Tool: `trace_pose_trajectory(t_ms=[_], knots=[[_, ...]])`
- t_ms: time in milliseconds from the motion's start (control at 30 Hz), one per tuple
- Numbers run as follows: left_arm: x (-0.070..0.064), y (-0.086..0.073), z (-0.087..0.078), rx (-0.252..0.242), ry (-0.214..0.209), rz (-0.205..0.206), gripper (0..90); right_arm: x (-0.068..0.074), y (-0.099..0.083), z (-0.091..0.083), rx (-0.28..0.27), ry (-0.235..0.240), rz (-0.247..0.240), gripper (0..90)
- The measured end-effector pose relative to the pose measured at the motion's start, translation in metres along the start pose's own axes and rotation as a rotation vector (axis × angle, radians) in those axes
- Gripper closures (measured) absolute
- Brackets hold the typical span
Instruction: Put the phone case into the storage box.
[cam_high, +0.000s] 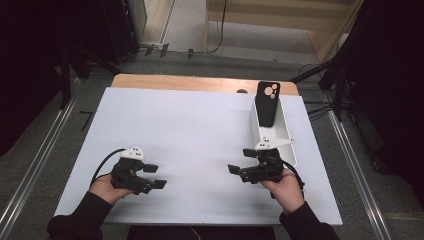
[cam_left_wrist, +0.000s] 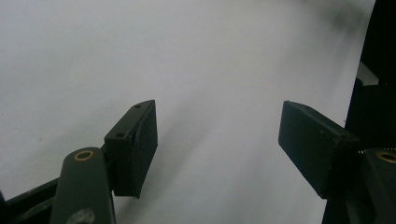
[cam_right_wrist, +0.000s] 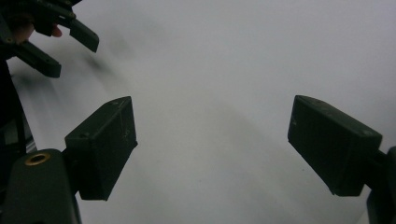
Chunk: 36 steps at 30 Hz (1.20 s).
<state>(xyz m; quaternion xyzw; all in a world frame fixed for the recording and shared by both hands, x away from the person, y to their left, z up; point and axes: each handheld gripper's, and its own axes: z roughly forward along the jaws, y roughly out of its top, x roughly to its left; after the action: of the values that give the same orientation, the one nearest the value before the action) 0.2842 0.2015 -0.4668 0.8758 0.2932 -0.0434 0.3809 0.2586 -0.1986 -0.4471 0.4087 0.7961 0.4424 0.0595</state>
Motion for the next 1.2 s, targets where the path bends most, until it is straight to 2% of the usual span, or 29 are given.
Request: trace_pose_trajectory(t_ms=[133, 500, 567, 833, 933, 1033, 1200], knots=[[0.000, 0.000, 0.000, 0.000, 0.000, 0.001, 28.6, 0.003, -0.005, -0.002, 0.009, 0.003, -0.030, 17.2], [0.000, 0.000, 0.000, 0.005, 0.001, 0.004, 28.6, 0.008, -0.022, -0.004, 0.059, 0.023, -0.037, 19.3], [0.000, 0.000, 0.000, 0.004, 0.002, 0.004, 28.6, 0.009, -0.024, -0.005, 0.053, 0.012, -0.058, 19.3], [0.000, 0.000, 0.001, 0.004, 0.001, 0.006, 28.6, 0.014, -0.031, -0.010, 0.054, 0.030, -0.074, 19.4], [-0.001, 0.000, 0.000, 0.004, 0.001, 0.007, 28.6, 0.016, -0.035, -0.010, 0.085, 0.042, -0.050, 19.4], [-0.001, 0.000, 0.001, 0.004, 0.002, 0.006, 28.6, 0.014, -0.040, -0.009, 0.112, 0.039, -0.055, 19.5], [-0.001, 0.000, 0.001, 0.007, 0.005, 0.007, 28.6, 0.013, -0.048, -0.008, 0.128, 0.035, -0.075, 20.3]])
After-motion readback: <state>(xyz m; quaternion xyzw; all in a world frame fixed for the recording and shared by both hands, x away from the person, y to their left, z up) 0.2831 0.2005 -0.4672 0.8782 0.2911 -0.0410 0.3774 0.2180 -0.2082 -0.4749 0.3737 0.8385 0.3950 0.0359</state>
